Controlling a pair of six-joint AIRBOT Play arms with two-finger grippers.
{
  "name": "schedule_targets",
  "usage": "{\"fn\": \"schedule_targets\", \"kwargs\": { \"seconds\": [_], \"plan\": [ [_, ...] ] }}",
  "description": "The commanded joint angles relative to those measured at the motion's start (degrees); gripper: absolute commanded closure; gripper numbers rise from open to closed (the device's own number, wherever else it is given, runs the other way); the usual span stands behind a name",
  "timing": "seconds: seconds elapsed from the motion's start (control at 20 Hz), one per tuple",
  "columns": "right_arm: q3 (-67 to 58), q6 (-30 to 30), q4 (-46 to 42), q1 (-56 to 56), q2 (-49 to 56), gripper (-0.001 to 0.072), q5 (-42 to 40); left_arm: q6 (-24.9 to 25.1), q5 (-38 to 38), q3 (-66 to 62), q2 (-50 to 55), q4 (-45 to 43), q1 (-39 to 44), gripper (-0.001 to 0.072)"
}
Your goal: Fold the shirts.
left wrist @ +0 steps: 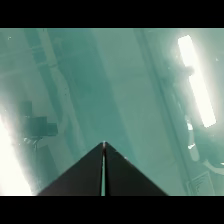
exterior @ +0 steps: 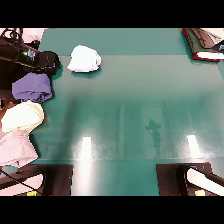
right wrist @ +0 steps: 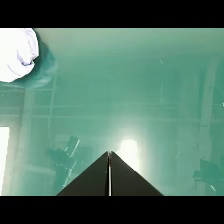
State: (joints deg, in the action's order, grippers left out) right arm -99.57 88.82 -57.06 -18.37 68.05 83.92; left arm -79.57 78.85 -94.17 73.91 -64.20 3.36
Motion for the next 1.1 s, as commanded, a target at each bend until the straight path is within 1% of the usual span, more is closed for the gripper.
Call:
{"fn": "schedule_targets", "kwargs": {
  "seconds": [0.0, 0.6, 0.75, 0.9, 0.95, 1.0, 1.05],
  "plan": [
    [0.0, 0.0, 0.0, 0.0, 0.0, 0.0693, 0.0, 0.0, 0.0, 0.1, 0.1, 0.0, 0.0, 0.0684],
    [0.1, 0.0, 0.1, 0.0, 0.2, 0.0693, 0.0, 0.0, -0.3, 0.0, 0.0, 0.0, 0.0, 0.0685],
    [0.1, 0.0, 0.0, 0.0, 0.2, 0.0693, 0.0, 0.0, -6.7, 0.0, 0.0, 0.0, 0.0, 0.0684],
    [0.1, 0.0, 0.1, 0.0, 0.2, 0.0693, -0.1, 0.1, -8.5, 0.0, 0.1, 0.4, 0.0, 0.0684],
    [0.1, 0.0, 0.0, 0.0, 0.2, 0.0693, -0.7, 0.8, -10.4, 0.3, 0.2, 0.4, 0.0, 0.0683],
    [0.1, 0.0, 0.0, 0.0, 0.2, 0.0693, -2.2, 3.6, -13.2, 0.5, 0.8, 0.0, 0.0, 0.0488],
    [0.1, 0.1, 0.2, 0.0, 0.2, 0.0692, -3.3, 3.3, -16.8, 0.8, 1.9, -0.5, 0.0, 0.0188]
  ]
}}
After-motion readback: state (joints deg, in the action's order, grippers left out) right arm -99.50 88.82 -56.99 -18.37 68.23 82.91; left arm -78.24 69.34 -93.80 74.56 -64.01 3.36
